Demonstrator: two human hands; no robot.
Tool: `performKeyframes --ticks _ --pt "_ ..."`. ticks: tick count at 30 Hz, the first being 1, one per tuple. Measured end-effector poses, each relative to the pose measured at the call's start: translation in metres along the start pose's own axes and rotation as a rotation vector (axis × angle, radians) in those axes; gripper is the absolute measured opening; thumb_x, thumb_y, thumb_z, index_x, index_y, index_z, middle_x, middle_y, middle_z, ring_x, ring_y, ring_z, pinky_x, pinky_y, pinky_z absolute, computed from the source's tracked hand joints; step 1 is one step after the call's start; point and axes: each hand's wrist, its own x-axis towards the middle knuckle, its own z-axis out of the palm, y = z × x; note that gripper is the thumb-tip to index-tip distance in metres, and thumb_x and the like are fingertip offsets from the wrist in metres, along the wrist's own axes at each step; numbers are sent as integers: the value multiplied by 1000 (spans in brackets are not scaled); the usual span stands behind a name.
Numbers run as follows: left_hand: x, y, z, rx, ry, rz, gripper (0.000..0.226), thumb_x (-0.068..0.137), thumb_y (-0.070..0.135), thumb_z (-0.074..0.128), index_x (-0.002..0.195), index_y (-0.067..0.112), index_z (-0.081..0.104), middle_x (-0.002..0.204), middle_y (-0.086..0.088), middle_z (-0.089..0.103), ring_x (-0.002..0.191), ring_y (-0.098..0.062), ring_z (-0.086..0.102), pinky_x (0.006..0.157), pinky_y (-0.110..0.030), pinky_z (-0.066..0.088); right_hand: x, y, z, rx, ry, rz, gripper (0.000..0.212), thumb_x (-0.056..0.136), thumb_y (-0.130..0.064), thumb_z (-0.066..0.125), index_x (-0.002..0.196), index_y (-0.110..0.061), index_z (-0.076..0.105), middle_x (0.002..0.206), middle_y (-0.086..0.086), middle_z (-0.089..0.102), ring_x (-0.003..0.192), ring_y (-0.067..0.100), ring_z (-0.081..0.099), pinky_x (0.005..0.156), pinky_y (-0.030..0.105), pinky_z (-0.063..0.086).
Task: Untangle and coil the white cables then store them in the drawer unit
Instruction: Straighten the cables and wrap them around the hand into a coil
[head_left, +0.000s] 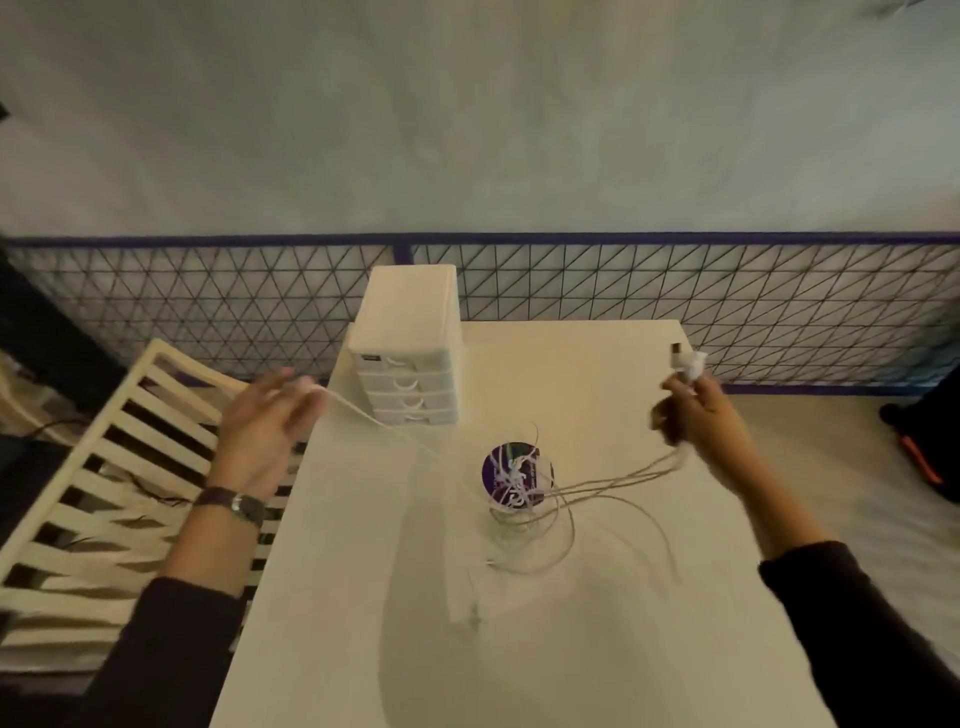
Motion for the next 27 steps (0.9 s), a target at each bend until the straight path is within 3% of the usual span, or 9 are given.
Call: performKeyframes --ticks 3,6,12,15,18,21,23,25,27 --pt "-19 -16 55 130 -260 -56 18 87 -2 54 96 13 59 74 1 71 67 -9 69 65 -23 59 -14 -26 40 243 -181 -23 14 100 -22 38 96 -17 50 66 10 63 47 20 49 45 27 42" --pt "-36 -26 87 154 -365 -89 20 83 -3 58 97 11 62 77 -1 71 67 -11 68 65 -23 59 -28 -40 61 356 -245 -34 18 100 -24 37 101 -15 52 67 9 62 48 18 44 46 26 35" --pt "-60 -41 122 148 -410 -50 15 79 -5 63 86 8 67 68 0 72 60 -11 67 62 -20 57 -50 -48 78 512 -297 -16 26 101 -27 34 110 -14 54 66 10 55 49 13 36 51 26 27" --pt "-70 -48 131 292 -445 69 28 76 -5 68 94 16 69 71 1 69 59 -10 66 62 -23 58 -59 -52 80 487 -330 -2 31 101 -26 31 112 -9 54 63 7 52 51 12 37 52 24 30" --pt "-76 -52 138 401 -494 183 38 75 -3 70 98 27 68 74 6 68 61 -7 66 64 -24 58 -62 -53 81 435 -378 -39 31 100 -26 34 103 -6 57 63 5 55 55 14 44 55 25 37" --pt "-75 -51 143 420 -492 231 30 75 0 72 89 25 72 72 8 71 65 -8 69 64 -23 58 -63 -53 82 389 -383 -60 29 98 -25 40 93 -10 65 80 4 69 74 20 62 73 30 50" --pt "-73 -50 145 430 -463 240 26 74 0 74 83 25 72 69 7 71 66 -11 69 64 -24 58 -62 -51 83 405 -383 -56 28 97 -22 43 100 -13 68 99 8 73 96 22 68 90 35 51" --pt "-72 -49 147 459 -444 248 24 72 4 76 80 26 73 67 8 71 67 -10 69 67 -26 58 -63 -53 84 454 -406 -49 29 98 -19 40 108 -10 65 107 14 71 104 24 67 94 36 50" --pt "-73 -48 152 464 -454 233 18 73 4 75 83 20 73 69 7 70 63 -3 67 62 -19 56 -64 -57 84 501 -442 -60 30 99 -17 37 111 -5 62 103 13 71 97 26 68 90 37 52"
